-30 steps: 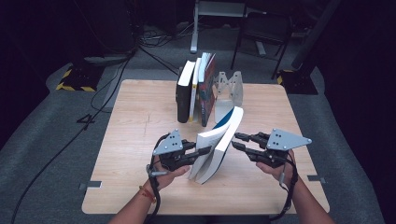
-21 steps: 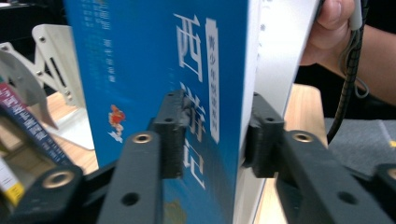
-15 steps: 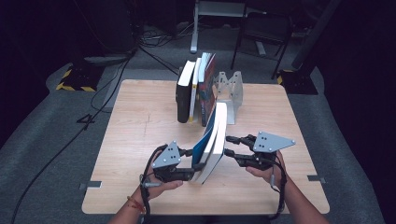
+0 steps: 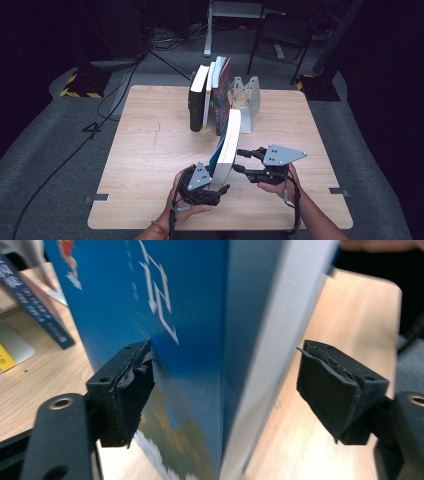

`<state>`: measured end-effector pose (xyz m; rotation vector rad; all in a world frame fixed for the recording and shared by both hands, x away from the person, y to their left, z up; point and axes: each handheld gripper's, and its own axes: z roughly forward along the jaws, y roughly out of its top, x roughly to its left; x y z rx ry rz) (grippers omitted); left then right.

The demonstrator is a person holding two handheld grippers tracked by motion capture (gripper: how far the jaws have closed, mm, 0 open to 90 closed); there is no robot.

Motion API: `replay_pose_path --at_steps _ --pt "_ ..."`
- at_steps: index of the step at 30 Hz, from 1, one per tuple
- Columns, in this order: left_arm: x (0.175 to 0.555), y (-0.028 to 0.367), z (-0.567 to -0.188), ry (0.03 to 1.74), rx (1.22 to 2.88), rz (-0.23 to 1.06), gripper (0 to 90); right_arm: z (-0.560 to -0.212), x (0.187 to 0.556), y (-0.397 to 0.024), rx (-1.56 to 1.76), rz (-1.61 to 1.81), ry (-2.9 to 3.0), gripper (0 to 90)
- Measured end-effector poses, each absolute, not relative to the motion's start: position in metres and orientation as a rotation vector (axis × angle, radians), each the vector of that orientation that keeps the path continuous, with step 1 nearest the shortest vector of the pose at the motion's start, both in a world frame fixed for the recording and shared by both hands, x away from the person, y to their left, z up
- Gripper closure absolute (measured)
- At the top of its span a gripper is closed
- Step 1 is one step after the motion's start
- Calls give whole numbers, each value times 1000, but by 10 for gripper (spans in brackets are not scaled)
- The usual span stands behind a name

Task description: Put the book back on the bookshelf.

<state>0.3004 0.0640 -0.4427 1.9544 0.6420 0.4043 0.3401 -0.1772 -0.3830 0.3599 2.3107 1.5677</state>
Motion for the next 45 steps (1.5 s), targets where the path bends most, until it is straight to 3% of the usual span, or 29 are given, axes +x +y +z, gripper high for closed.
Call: replay_pose_path --at_steps 3,7,14,18,32,40,45 --pt "298 60 -444 678 1924 448 207 -386 341 -174 384 1590 2292 497" --pt "296 56 -443 754 1844 555 303 -392 343 -170 414 1607 2286 491" --pt "294 65 -443 768 1796 549 515 -394 345 -166 440 1599 2270 439" --pt "296 75 -442 775 1803 523 579 -395 348 -168 458 1596 2263 434" --pt "294 109 -441 552 1860 306 592 -400 356 -188 481 1510 2292 376" --pt "291 131 -438 442 1902 180 585 -407 359 -197 479 1493 2333 290" --pt "290 135 -436 415 1939 212 575 -411 364 -193 441 1526 2383 241"
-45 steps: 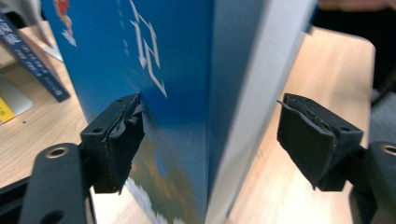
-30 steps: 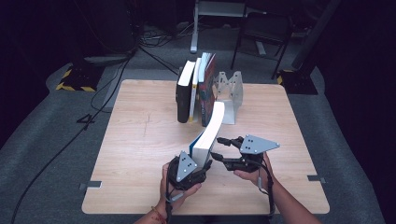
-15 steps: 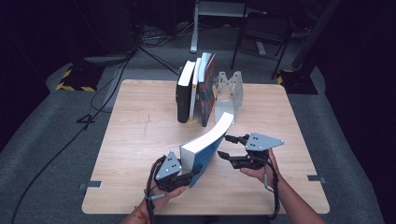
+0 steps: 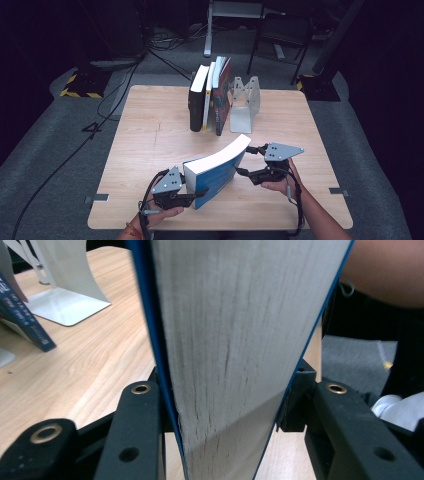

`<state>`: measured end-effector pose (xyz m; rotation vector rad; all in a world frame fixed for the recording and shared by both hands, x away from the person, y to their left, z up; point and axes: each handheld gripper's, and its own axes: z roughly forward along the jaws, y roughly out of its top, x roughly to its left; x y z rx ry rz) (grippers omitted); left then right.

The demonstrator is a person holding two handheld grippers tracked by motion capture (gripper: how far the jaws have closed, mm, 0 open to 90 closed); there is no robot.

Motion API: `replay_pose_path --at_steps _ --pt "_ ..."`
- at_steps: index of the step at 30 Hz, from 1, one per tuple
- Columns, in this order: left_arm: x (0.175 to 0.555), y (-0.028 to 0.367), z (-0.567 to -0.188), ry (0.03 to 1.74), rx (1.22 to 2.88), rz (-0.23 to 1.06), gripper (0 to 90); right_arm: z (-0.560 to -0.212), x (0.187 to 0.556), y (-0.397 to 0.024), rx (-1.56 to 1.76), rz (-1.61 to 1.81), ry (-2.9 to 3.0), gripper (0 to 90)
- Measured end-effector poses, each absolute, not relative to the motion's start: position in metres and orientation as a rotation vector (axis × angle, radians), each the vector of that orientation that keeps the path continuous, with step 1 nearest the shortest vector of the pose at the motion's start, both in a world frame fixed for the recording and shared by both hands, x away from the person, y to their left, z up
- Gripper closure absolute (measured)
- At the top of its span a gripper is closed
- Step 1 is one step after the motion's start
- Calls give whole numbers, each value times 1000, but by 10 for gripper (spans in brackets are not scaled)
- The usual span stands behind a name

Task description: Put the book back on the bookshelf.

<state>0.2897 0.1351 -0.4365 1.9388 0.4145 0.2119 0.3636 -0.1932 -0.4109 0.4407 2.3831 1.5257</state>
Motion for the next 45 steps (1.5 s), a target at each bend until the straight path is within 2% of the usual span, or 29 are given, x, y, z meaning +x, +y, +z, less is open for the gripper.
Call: replay_pose_path --at_steps 8,11,18,22,27,31,34,41,45 --pt "290 136 -441 402 1960 221 540 -424 374 -188 387 1555 2448 239" --pt "289 132 -448 411 2034 269 506 -427 377 -184 357 1582 2458 273" --pt "285 134 -446 417 2027 312 507 -430 379 -178 298 1590 2480 297" --pt "285 138 -441 453 1995 375 453 -430 378 -185 295 1599 2477 377" --pt "283 142 -433 453 1938 409 450 -429 373 -190 273 1586 2485 437" --pt "282 145 -432 446 1936 402 434 -425 366 -200 180 1577 2531 526" --pt "280 143 -430 435 1947 397 434 -420 358 -206 75 1555 2568 551" --pt "282 137 -429 445 1961 396 476 -406 354 -196 58 1603 2509 475" --pt "289 138 -430 442 1928 360 474 -403 357 -193 82 1710 2487 473"
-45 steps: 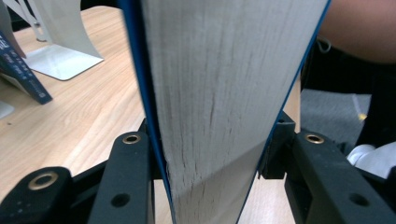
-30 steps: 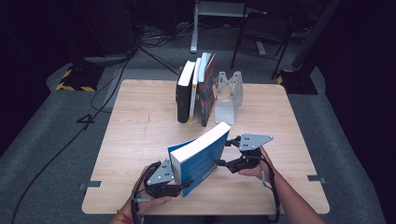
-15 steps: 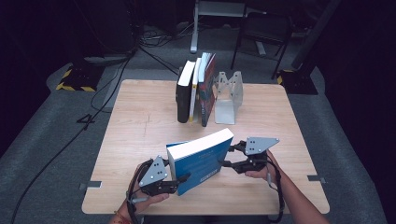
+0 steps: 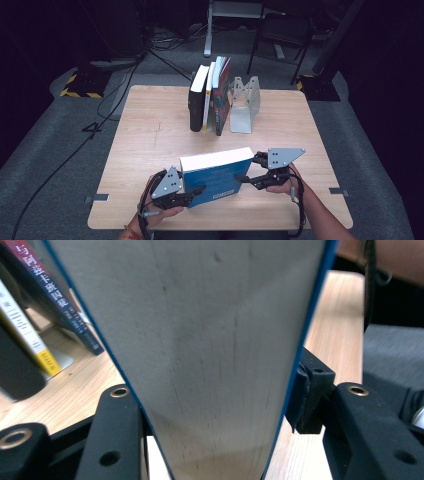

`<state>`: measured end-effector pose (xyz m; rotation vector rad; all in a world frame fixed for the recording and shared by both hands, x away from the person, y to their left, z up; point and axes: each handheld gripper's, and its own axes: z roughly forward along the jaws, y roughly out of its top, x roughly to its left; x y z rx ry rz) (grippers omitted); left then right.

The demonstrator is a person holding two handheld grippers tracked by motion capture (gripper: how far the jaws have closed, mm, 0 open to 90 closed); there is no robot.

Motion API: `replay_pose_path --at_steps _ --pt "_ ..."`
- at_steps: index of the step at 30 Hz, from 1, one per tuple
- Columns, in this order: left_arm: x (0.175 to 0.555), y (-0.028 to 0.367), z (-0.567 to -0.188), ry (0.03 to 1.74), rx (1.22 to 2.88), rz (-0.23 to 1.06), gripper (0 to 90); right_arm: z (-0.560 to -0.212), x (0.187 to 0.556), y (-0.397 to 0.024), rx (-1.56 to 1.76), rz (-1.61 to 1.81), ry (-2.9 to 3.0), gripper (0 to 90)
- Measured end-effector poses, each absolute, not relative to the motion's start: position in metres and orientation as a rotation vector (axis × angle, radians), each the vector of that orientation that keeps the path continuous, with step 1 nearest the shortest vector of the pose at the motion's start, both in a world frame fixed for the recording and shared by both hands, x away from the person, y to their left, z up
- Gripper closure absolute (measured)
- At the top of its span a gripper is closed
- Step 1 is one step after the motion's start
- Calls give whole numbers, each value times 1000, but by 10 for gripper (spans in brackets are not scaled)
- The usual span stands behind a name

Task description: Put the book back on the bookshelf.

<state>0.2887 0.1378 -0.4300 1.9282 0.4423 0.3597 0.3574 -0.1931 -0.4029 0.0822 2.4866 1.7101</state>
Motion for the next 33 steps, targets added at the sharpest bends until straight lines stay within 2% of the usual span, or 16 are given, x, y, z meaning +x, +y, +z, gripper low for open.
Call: replay_pose_path --at_steps 9,13,18,26,31,33 --pt "323 124 -427 442 1881 212 461 -392 355 -204 175 1777 2427 522" --pt "334 111 -425 411 1895 192 460 -388 353 -213 217 1727 2419 525" --pt "359 81 -419 348 1911 124 418 -382 345 -244 310 1710 2379 559" --pt "372 53 -413 274 1973 114 356 -382 335 -272 348 1660 2367 589" --pt "370 54 -414 282 1990 139 300 -379 330 -273 336 1633 2379 588" --pt "368 58 -415 301 1999 154 304 -378 331 -272 334 1624 2392 583"
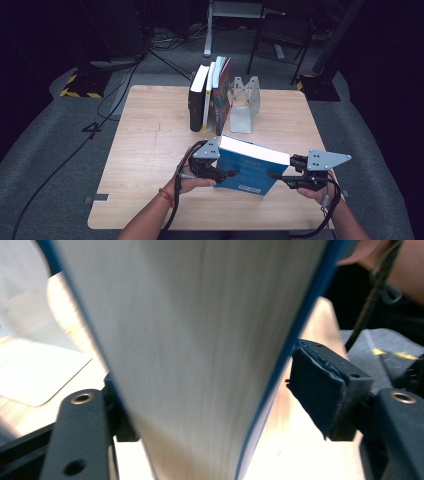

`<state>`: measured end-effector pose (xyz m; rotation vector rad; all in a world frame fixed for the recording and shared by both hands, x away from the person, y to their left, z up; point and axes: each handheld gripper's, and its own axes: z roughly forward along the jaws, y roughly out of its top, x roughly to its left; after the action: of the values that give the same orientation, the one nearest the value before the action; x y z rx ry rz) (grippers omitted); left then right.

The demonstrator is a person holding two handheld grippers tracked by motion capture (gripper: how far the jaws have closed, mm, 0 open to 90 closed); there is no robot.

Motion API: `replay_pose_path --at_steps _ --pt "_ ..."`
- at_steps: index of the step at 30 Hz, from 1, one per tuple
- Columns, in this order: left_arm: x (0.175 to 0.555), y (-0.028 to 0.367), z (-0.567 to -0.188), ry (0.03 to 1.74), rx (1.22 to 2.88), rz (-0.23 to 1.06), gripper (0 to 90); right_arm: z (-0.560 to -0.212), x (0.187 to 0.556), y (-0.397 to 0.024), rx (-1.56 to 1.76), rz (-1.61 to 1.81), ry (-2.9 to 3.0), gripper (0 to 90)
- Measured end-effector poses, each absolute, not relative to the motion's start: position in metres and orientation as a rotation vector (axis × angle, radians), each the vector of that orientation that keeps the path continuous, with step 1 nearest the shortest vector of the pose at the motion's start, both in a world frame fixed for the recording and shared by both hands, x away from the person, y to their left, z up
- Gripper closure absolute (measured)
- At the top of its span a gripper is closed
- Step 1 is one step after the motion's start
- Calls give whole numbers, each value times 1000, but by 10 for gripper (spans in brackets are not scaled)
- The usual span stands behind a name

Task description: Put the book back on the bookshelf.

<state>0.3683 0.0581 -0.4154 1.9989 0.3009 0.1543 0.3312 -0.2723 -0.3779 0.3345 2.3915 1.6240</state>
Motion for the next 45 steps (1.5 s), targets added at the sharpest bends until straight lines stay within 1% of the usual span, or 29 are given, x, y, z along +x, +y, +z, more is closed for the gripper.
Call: replay_pose_path --at_steps 2,4,6,7,9,13,19,25,30,32,35,41,43,45 --pt "367 63 -423 374 2046 179 266 -369 333 -268 340 1585 2417 566" --pt "365 69 -429 406 2084 205 275 -363 334 -264 336 1574 2413 563" --pt "363 73 -432 427 2088 206 281 -359 335 -261 329 1561 2421 560" --pt "361 77 -434 446 2093 199 281 -359 335 -261 329 1561 2421 560" --pt "354 88 -440 461 2124 227 284 -353 337 -257 323 1529 2445 556" --pt "339 111 -456 504 2225 271 283 -348 338 -255 325 1520 2456 548" --pt "319 142 -474 581 2298 271 269 -343 343 -248 317 1526 2502 557" --pt "306 155 -485 627 2294 250 258 -343 345 -242 362 1515 2519 561" --pt "305 159 -493 678 2313 249 263 -344 346 -237 385 1531 2528 565" --pt "306 161 -496 680 2321 228 258 -344 345 -236 393 1523 2518 573" --pt "306 162 -499 710 2331 246 234 -344 344 -236 421 1518 2500 588" --pt "307 163 -502 711 2315 259 164 -342 342 -234 425 1490 2509 598" --pt "307 163 -503 713 2303 265 156 -342 341 -233 431 1490 2505 599" --pt "308 164 -505 721 2296 268 118 -341 339 -232 435 1479 2503 600"
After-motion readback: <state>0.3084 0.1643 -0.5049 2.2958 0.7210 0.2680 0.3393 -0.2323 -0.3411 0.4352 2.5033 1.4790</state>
